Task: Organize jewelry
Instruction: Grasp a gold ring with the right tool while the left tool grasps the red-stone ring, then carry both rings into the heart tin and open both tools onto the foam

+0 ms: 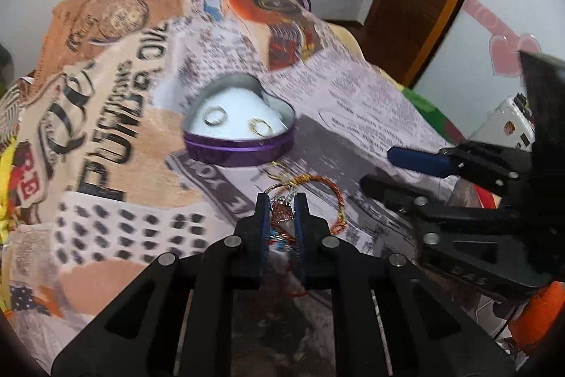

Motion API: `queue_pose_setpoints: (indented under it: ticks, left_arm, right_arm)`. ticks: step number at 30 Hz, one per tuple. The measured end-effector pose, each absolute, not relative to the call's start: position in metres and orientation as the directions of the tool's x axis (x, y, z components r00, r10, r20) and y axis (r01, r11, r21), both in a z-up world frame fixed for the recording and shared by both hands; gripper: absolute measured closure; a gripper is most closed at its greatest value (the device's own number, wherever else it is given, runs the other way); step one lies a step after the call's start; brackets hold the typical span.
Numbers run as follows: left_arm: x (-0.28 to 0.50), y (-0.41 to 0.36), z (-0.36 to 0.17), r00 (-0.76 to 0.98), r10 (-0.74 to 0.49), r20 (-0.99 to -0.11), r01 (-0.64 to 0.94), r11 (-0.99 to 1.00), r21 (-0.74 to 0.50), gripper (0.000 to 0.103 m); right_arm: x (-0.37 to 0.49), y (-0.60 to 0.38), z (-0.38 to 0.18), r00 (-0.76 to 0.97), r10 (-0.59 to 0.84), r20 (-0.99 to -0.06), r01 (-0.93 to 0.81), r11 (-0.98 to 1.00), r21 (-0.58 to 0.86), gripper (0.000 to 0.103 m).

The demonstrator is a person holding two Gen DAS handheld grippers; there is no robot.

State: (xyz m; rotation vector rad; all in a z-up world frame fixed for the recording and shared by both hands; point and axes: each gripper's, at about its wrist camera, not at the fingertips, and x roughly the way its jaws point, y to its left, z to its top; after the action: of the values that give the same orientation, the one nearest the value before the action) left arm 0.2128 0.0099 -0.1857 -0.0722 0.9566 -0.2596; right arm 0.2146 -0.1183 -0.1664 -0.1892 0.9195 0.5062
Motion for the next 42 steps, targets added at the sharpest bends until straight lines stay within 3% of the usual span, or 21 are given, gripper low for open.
queue_pose_setpoints:
  ticks: [23, 28, 42]
  left_arm:
    - [0.211, 0.065, -0.185, 0.610, -0.246, -0.753, 0.104, 0.967, -0.232, 0.091]
    - [0.211, 0.066, -0.188, 0.608, -0.250, -0.753, 0.096, 0.965, -0.243, 0.091]
    - [0.203, 0.062, -0.172, 0.629, -0.231, -0.742, 0.099, 0.971, -0.219, 0.091]
  right_arm:
    - [0.250, -0.060, -0.197, 0.384, 0.339, -0.859, -0.567, 0.821, 0.071, 0.070]
    - [0.252, -0.059, -0.200, 0.371, 0.342, -0.863, -0.571, 0.817, 0.078, 0.086]
    - [0.239, -0.067, -0.178, 0.427, 0.364, -0.828, -0.570, 0.819, 0.066, 0.086]
